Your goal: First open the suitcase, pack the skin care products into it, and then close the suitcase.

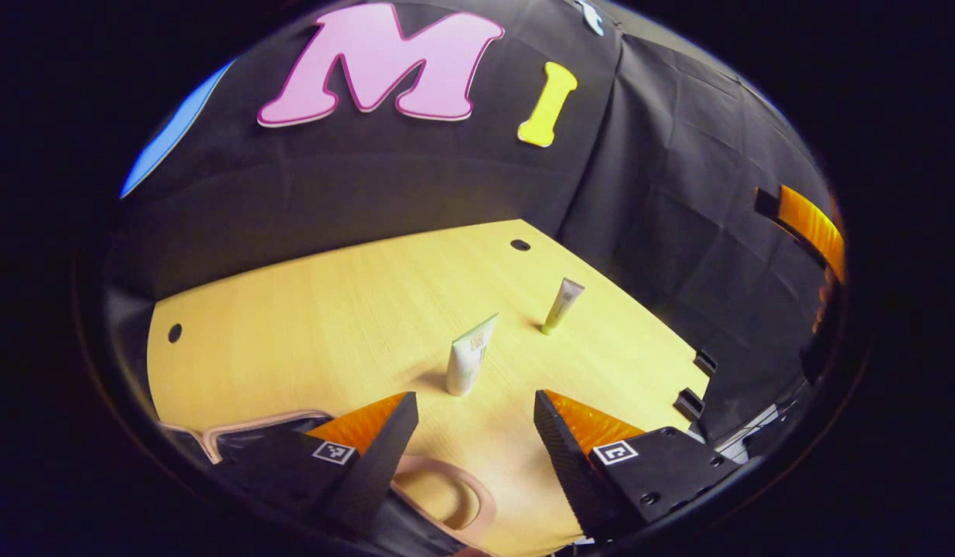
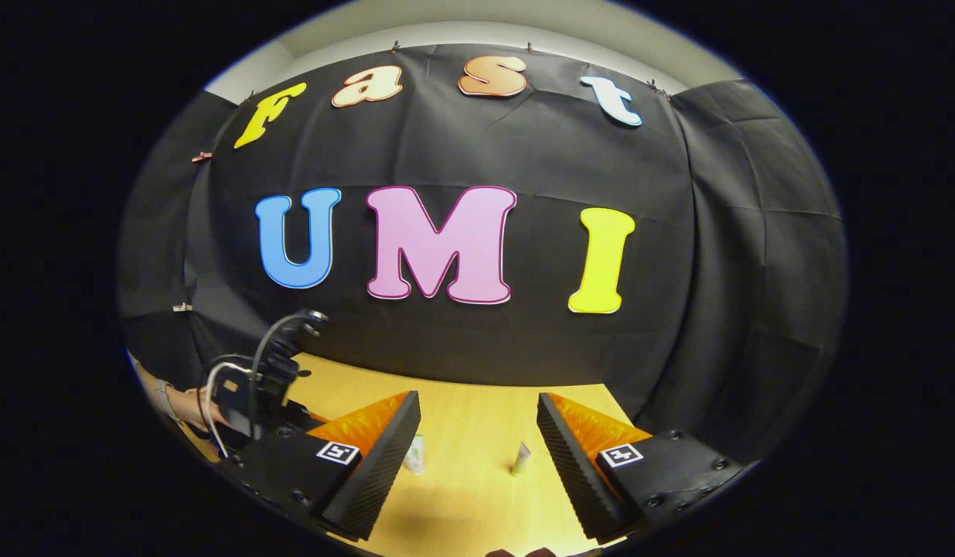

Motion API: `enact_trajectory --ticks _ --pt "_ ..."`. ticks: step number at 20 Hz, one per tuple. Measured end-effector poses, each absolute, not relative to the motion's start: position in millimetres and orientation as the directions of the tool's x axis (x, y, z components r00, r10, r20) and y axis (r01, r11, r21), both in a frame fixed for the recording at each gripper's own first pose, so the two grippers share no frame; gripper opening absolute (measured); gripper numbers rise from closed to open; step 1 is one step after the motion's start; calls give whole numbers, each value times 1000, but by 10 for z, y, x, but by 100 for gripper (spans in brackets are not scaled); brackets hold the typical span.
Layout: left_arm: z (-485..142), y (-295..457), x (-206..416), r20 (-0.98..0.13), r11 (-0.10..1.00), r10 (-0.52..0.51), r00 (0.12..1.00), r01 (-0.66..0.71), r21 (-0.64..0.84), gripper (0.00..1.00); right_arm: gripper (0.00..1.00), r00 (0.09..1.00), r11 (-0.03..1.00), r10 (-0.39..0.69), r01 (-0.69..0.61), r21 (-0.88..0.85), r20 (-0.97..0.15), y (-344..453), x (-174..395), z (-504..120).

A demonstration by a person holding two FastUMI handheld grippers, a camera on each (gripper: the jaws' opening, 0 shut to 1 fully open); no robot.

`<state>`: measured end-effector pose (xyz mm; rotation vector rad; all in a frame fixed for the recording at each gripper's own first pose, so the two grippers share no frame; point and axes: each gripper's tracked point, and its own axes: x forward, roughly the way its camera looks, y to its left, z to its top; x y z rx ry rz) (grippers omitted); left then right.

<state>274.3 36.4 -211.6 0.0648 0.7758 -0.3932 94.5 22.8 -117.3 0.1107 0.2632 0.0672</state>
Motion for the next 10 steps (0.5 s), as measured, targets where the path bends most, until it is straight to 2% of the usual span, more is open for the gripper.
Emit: enact_trajectory --ticks 9,10 --pt "-3261 142 3564 -817 965 -183 548 260 -42 96 97 890 991 132 -128 40 -436 -254 1022 -2171" --pt "-3333 198 3596 -836 970 -141 531 242 -10 87 96 881 989 146 -140 47 -450 -256 1064 -2306"
